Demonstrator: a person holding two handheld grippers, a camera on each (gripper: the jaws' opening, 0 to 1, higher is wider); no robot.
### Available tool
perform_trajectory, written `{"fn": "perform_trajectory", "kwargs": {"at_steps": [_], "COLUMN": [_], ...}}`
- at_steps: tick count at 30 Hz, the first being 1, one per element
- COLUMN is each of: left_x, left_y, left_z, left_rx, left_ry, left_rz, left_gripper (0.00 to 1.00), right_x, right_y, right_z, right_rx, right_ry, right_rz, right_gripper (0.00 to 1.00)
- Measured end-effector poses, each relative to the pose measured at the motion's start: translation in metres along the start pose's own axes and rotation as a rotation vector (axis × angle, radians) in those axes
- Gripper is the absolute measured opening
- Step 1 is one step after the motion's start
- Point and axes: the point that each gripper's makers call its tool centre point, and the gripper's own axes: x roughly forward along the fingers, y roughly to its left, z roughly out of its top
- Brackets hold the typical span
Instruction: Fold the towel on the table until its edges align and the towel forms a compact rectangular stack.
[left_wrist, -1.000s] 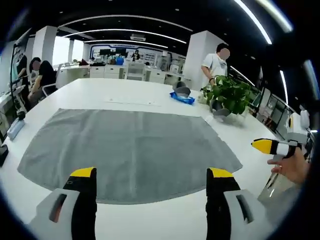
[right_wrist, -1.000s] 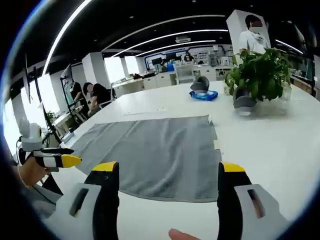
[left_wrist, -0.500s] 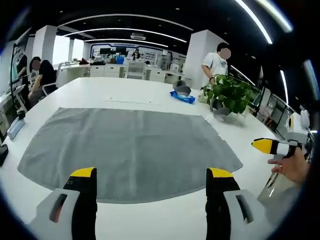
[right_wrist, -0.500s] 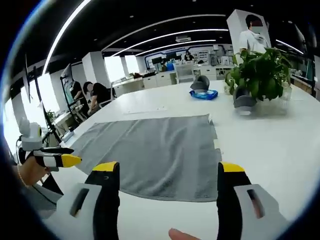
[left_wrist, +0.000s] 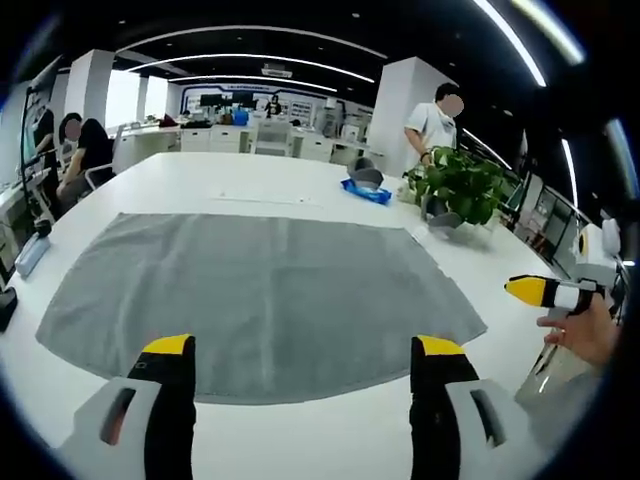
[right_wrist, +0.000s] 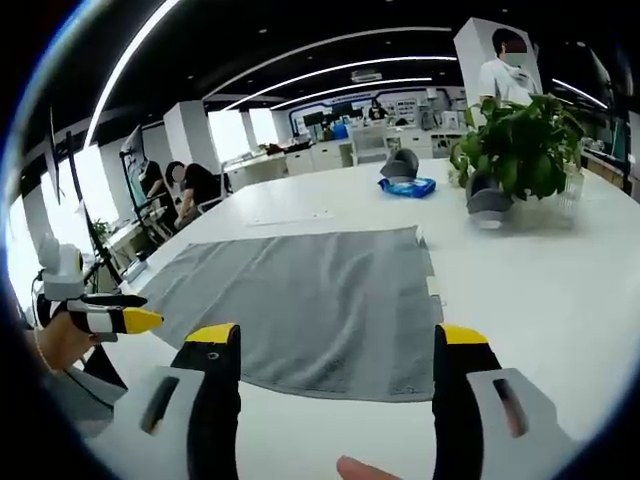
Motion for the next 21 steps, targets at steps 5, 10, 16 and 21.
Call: {"fn": "perform_trajectory", "kwargs": {"at_steps": [5,10,16,21], "left_x": [0.000,0.000,0.000,0.000], "left_y": [0.000,0.000,-0.001,-0.004], "left_z": [0.000,0.000,-0.001,0.002], "left_rx": [-0.001,-0.004,0.002,-0.011], "left_ry": [0.002,0.003,0.007,-0.001], "left_rz": [0.003,0.001,-0.002,-0.021], "left_gripper": [0.91,0.90,0.88,0.84], "right_x": [0.001,0.001,0.000,-0.003], "right_y": [0.000,-0.002,-0.007,-0.020], "right_z": [-0.001,-0.001,-0.001,-0.003], "right_rx": [-0.001,0.000,0.004,-0.001], "right_ry": [0.006,0.007,0.006,0.016], "right_rz": [0.002,-0.002,-0.024,-0.085], "right_gripper": [0.79,0.78,0.75,0.73]}}
